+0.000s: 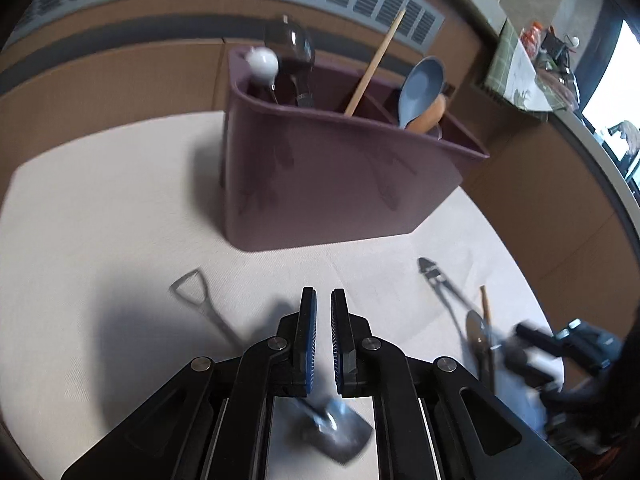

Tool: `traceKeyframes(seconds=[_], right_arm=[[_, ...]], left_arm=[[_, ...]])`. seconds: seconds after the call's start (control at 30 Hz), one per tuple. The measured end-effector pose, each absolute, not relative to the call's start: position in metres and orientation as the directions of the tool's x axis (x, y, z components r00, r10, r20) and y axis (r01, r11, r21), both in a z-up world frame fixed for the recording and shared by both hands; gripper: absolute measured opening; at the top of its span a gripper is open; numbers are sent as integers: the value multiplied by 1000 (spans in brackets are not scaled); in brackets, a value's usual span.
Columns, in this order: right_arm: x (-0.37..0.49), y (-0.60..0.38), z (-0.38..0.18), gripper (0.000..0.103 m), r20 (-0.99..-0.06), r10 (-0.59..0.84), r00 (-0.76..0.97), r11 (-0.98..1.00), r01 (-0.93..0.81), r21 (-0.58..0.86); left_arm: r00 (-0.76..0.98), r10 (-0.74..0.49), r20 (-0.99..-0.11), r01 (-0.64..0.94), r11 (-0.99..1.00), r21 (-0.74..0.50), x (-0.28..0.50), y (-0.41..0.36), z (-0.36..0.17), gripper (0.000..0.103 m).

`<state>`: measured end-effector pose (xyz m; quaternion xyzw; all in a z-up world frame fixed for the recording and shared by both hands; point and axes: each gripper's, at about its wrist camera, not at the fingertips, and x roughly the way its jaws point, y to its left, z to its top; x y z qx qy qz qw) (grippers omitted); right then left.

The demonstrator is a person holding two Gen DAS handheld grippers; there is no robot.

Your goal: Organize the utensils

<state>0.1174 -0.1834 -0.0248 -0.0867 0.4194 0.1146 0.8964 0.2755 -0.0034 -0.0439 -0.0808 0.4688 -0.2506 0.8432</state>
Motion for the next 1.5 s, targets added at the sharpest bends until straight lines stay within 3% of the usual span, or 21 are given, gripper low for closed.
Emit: traceKeyframes(seconds=[0.17,0.4,0.57,0.8,1.03,1.33,1.5], right_arm=[[127,-196,13,26,-710,152,687,966,-255,-39],[145,-199,28,26,-684,157,712,968,-249,-37],[143,-195,28,26,-684,176,708,964,-264,-25],[139,-199,32,26,-683,174,709,965,-261,-26],[139,-204,29,26,-689,171,704,967,-255,-21],[141,-207,35,26,-670,168,723,971,-238,-13],[143,-213,41,26,-658,166,735,975,-223,-3]], left_arm=[[393,-484,-782,310,870,-383,283,22,-60,8],[355,-514,-781,343,849,-403,230,69,-57,9],[406,-458,-791,533,821,-202,189,58,-42,34],[387,-367,-846,734,678,42,171,19,-42,34],[375,-317,-871,792,598,123,175,10,-39,34],[451,-308,-838,643,763,65,241,-3,-52,38],[339,-398,-852,653,751,-91,256,7,-54,38]])
